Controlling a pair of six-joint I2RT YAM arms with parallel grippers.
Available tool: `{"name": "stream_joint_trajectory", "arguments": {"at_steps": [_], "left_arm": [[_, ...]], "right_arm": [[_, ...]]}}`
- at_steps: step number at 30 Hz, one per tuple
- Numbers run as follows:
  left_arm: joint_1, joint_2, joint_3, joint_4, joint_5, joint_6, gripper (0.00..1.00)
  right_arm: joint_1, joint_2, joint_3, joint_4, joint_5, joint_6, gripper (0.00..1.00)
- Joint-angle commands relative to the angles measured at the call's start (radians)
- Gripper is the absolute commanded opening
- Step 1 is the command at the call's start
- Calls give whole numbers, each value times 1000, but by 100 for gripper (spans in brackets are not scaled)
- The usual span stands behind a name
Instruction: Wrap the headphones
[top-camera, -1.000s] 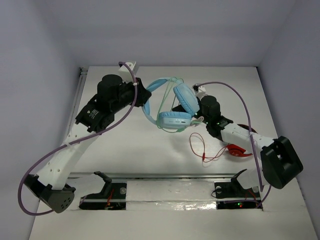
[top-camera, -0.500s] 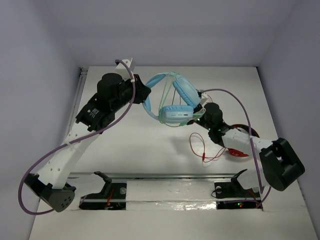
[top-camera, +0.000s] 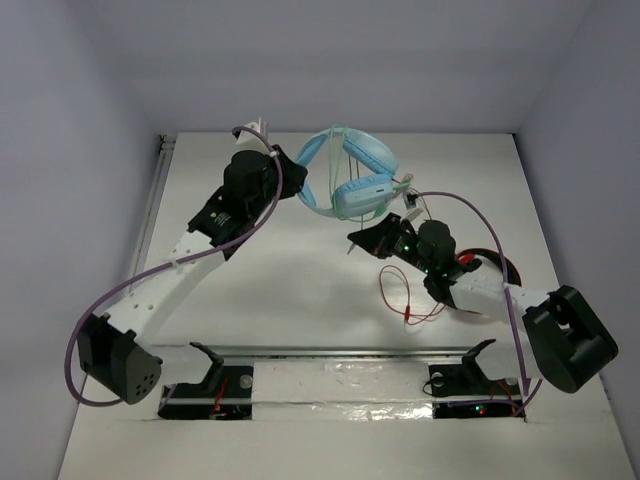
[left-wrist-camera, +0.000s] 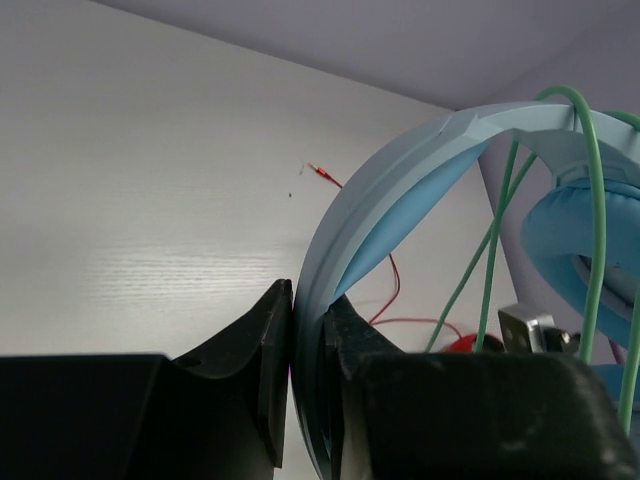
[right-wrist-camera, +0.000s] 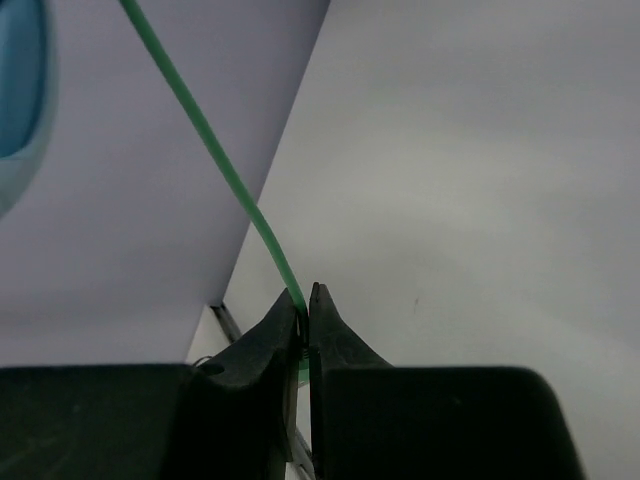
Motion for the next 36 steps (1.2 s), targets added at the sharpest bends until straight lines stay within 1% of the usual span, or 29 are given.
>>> {"name": "stream_joint_trajectory", "arguments": {"at_steps": [1, 3, 4, 6, 8, 9, 12, 16, 19, 21, 25, 29, 32, 33, 36], "left_arm": [[19, -1, -2, 358, -111, -187, 0], [19, 20, -13, 395, -160, -199, 0], [19, 33, -13, 428, -206, -196, 0], [19, 74, -16, 451, -268, -192, 0], [32, 103, -28, 506, -314, -189, 0], [32, 129, -30, 515, -338, -181, 0], [32, 160, -51, 540, -387, -159, 0], [32, 168, -120, 563, -456, -120, 0], [32, 160, -178, 581, -435, -121, 0], [9, 153, -211, 587, -431, -115, 0], [-34, 113, -326, 594, -441, -106, 0], [-82, 73, -393, 568, -443, -115, 0], [-106, 39, -433, 534, -455, -116, 0], [-131, 22, -444, 528, -463, -122, 0], [-145, -5, -478, 515, -477, -132, 0]], "right_arm": [[11, 9, -12, 110, 6, 99, 2], [22, 19, -14, 164, 11, 153, 2], [36, 41, -11, 181, 17, 176, 2], [81, 71, -2, 257, 43, 243, 2], [105, 125, 3, 348, 36, 288, 2], [105, 140, 1, 385, 25, 341, 2], [105, 171, -23, 497, -1, 414, 2], [105, 173, -19, 515, -30, 440, 3], [105, 185, -2, 548, -50, 472, 4], [105, 208, 12, 572, -58, 510, 4], [105, 262, 83, 620, -76, 577, 5], [105, 306, 100, 683, -21, 639, 6], [105, 354, 103, 768, -1, 698, 6], [105, 364, 103, 816, 5, 728, 7], [105, 389, 101, 839, 28, 751, 8]]}}
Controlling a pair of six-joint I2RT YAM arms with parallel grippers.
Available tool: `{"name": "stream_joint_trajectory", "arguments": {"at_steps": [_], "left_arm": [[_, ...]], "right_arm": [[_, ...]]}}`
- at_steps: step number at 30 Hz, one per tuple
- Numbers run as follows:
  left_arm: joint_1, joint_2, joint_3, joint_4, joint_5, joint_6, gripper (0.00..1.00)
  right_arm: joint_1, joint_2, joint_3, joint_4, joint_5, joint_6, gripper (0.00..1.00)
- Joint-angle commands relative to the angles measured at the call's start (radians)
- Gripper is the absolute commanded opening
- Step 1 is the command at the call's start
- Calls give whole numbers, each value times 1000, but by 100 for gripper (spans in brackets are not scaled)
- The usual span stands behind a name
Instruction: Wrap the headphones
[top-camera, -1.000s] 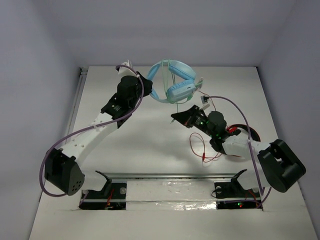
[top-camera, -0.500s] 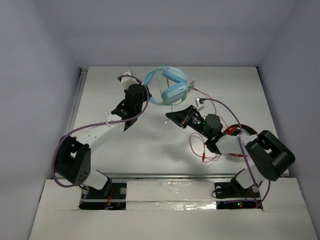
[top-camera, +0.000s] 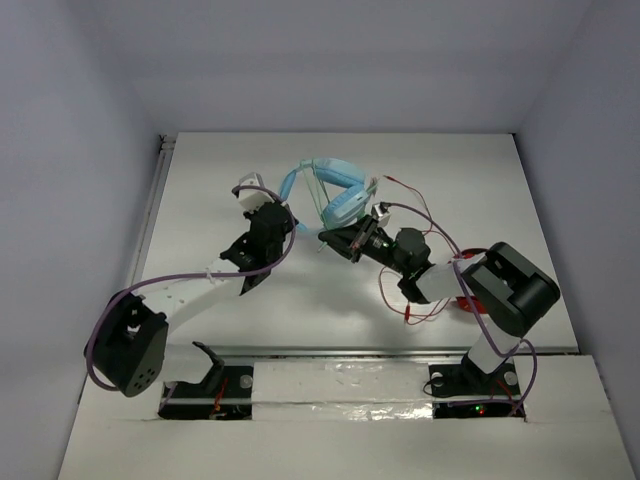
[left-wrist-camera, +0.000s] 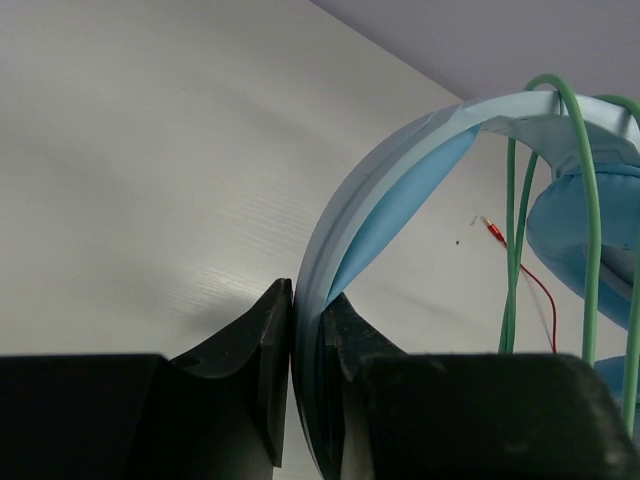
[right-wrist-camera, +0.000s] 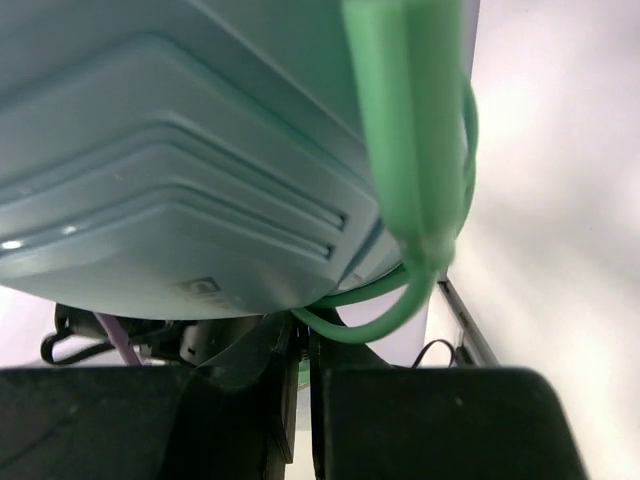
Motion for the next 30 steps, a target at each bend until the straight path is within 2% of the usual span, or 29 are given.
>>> {"name": "stream_joint_trajectory", "arguments": {"at_steps": [1, 7, 13, 17, 23, 28, 30], "left_arm": [[-69, -72, -18, 63, 23, -47, 0], [-121, -32, -18, 32, -20, -42, 0], [-156, 20, -13, 34, -19, -46, 0], [-156, 58, -4, 26, 7, -49, 0], [-156, 85, -6, 35, 41, -52, 0], [-156, 120, 11, 18, 92, -55, 0], [-156, 135, 13, 11, 102, -55, 0]], "right_arm": [[2, 13, 52, 277, 56, 61, 8], [21, -17, 26, 269, 93, 57, 12], [21, -47, 28, 127, 102, 20, 24], [21, -38, 22, 117, 94, 22, 29], [21, -52, 35, -54, 105, -20, 36], [21, -37, 57, -162, 117, -40, 37], [21, -30, 69, -211, 116, -44, 43]]}}
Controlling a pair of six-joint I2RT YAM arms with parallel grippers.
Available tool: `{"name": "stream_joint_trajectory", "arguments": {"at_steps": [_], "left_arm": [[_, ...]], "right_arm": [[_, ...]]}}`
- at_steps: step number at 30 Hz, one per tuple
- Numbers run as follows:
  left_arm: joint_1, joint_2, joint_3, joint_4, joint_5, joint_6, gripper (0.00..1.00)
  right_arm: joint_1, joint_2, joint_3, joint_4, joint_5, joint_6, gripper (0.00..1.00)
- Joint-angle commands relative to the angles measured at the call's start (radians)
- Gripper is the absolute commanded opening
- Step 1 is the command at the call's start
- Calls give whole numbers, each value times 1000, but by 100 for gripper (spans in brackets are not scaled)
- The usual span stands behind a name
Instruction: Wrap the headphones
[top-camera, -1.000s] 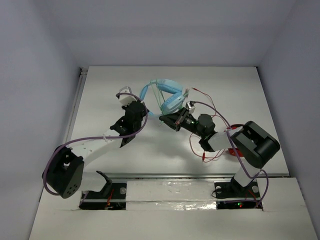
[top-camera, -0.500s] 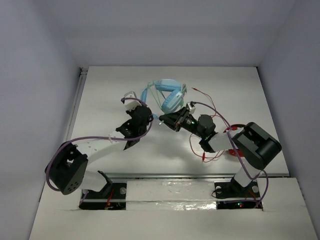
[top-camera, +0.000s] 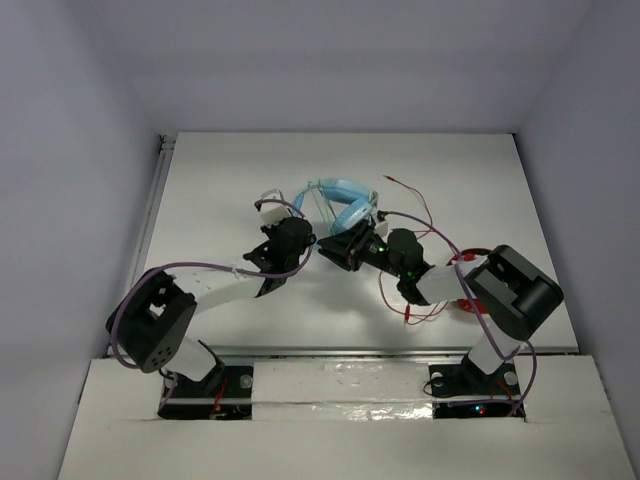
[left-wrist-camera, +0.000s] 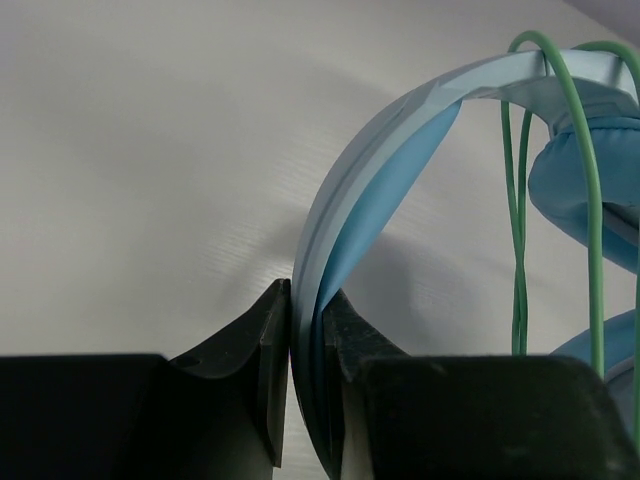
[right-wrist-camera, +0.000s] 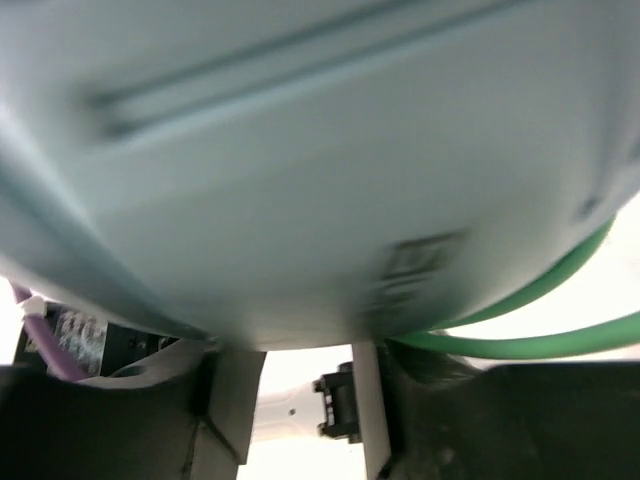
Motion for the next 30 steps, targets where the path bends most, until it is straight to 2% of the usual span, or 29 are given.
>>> {"name": "stream_joint_trajectory", "arguments": {"at_steps": [1, 3, 6, 10, 15, 24, 27, 30], "left_arm": [[-55, 4, 37, 25, 193, -6, 0], [-55, 14, 29, 20, 198, -19, 0], [-55, 38, 37, 14, 218, -28, 0], [-55, 83, 61, -18, 265, -29, 0], [-55, 103, 48, -18, 296, -42, 0], [-37, 118, 61, -40, 296, -11, 0], [-28, 122, 69, -49, 290, 9, 0], [-17, 132, 72, -35, 291, 24, 0]], "right_arm": [[-2, -6, 86, -33, 83, -46, 45], [8, 4, 91, -62, 99, -53, 54], [8, 34, 81, -73, 129, -53, 59], [8, 79, 78, -62, 126, -30, 62], [8, 86, 112, -128, 118, -47, 65], [17, -42, 105, -217, 78, -128, 68], [17, -84, 132, -326, -3, -243, 80], [17, -107, 129, -369, -107, -280, 85]]}}
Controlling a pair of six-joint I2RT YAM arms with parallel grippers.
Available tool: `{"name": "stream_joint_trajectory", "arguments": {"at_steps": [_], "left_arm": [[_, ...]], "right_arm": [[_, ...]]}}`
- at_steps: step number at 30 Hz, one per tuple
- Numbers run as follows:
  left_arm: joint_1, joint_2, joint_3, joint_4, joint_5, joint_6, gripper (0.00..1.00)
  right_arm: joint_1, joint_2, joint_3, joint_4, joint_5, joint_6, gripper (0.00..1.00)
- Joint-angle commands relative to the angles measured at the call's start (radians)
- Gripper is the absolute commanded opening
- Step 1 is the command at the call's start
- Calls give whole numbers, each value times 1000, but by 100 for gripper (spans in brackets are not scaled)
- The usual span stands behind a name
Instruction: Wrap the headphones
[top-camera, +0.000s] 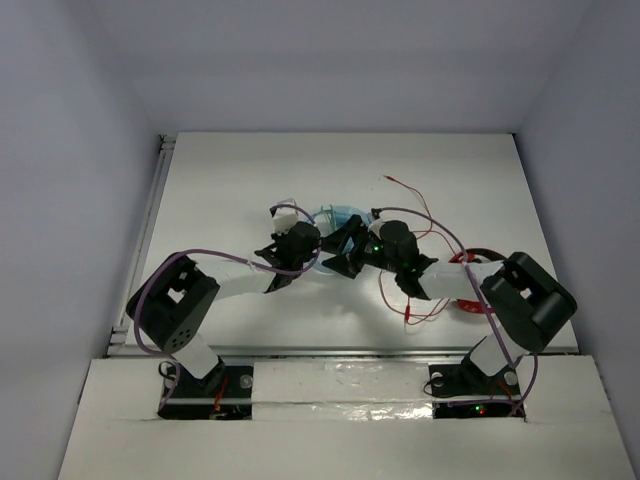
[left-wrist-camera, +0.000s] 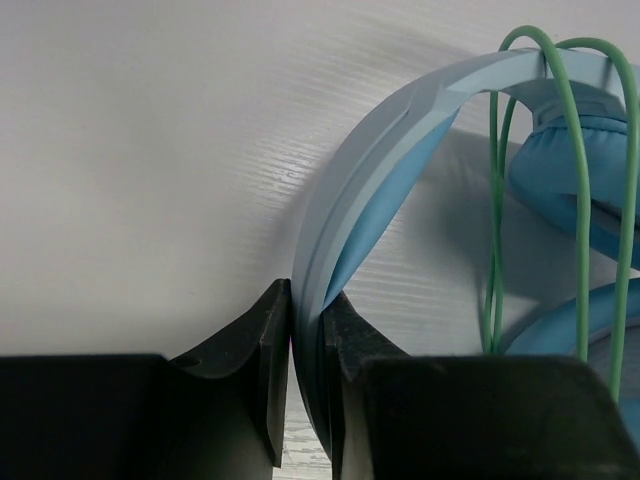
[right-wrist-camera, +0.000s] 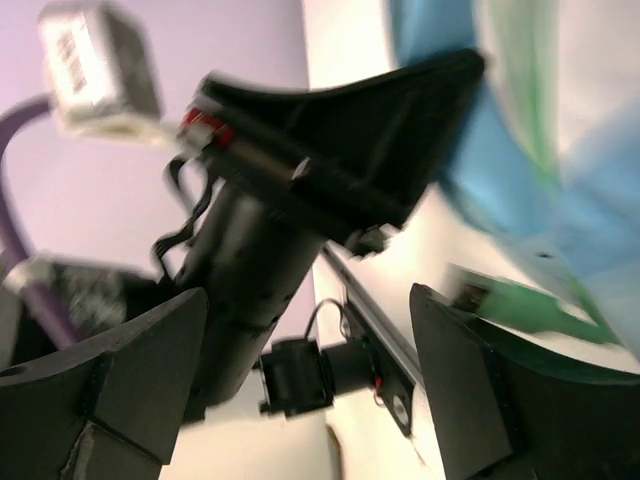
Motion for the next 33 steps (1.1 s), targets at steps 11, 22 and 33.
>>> {"name": "stream_joint_trajectory", "arguments": {"at_steps": [11, 22, 33], "left_arm": [[7, 13, 49, 51, 156, 37, 0], [56, -9, 66, 2, 142, 47, 0], [147, -206, 38, -89, 84, 70, 71]], "right_arm": [[2, -312, 80, -335, 11, -326, 84], [2, -521, 138, -746, 465, -577, 32], [2, -680, 227, -764, 655, -739, 19]]}}
